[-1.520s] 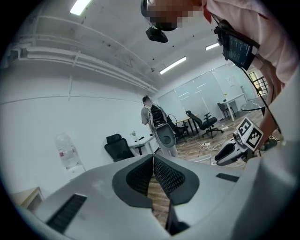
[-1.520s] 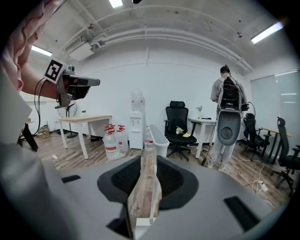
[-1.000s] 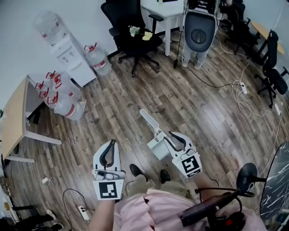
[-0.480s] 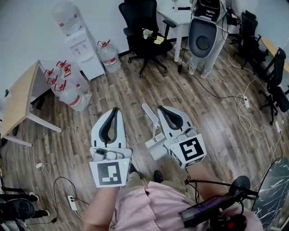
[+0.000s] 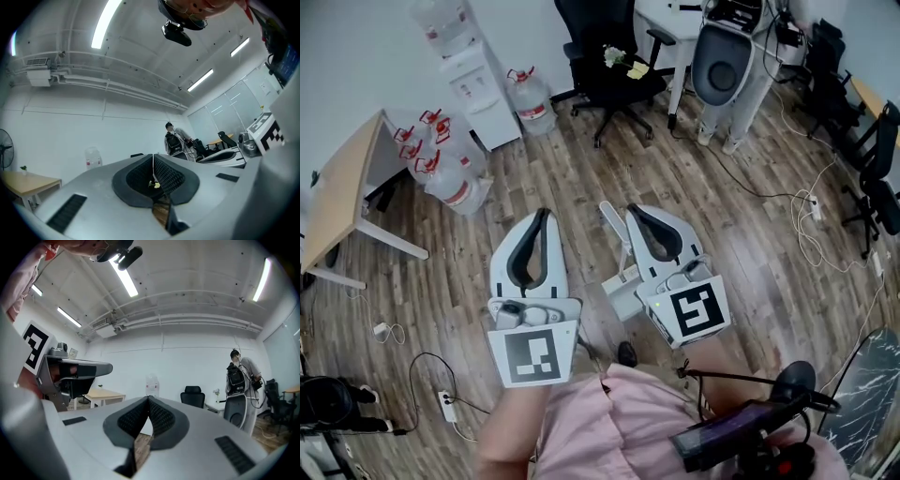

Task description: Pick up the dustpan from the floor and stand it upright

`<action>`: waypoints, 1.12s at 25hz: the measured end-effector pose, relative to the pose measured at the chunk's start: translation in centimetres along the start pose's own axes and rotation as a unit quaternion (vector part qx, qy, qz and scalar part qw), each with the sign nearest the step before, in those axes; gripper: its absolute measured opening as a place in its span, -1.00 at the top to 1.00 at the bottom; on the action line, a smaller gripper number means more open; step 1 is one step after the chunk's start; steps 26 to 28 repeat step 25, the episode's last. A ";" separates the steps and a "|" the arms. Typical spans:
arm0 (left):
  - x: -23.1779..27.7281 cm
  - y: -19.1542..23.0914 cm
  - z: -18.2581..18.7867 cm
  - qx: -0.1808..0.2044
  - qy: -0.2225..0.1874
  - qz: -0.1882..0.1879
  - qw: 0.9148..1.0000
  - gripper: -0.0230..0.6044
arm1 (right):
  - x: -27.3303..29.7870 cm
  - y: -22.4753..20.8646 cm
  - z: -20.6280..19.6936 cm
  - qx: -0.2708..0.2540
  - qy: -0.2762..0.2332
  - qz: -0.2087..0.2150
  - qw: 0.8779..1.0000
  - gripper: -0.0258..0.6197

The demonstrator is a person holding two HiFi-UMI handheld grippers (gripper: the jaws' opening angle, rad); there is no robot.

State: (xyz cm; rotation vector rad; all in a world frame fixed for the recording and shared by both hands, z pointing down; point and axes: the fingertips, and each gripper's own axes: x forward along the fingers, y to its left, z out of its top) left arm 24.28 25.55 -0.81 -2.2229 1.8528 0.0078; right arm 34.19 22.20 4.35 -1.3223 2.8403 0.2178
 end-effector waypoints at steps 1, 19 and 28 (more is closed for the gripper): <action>0.0 -0.1 -0.1 0.000 0.000 -0.001 1.000 0.88 | -0.1 0.0 -0.1 -0.002 0.000 0.000 1.000 0.92; -0.6 -0.6 -0.6 0.017 0.006 -0.013 1.000 0.88 | 0.0 1.0 -0.4 0.004 -0.003 0.010 1.000 0.92; -0.5 -0.7 -1.0 0.015 0.011 -0.015 1.000 0.88 | 0.0 0.8 -0.6 0.004 -0.004 0.009 1.000 0.92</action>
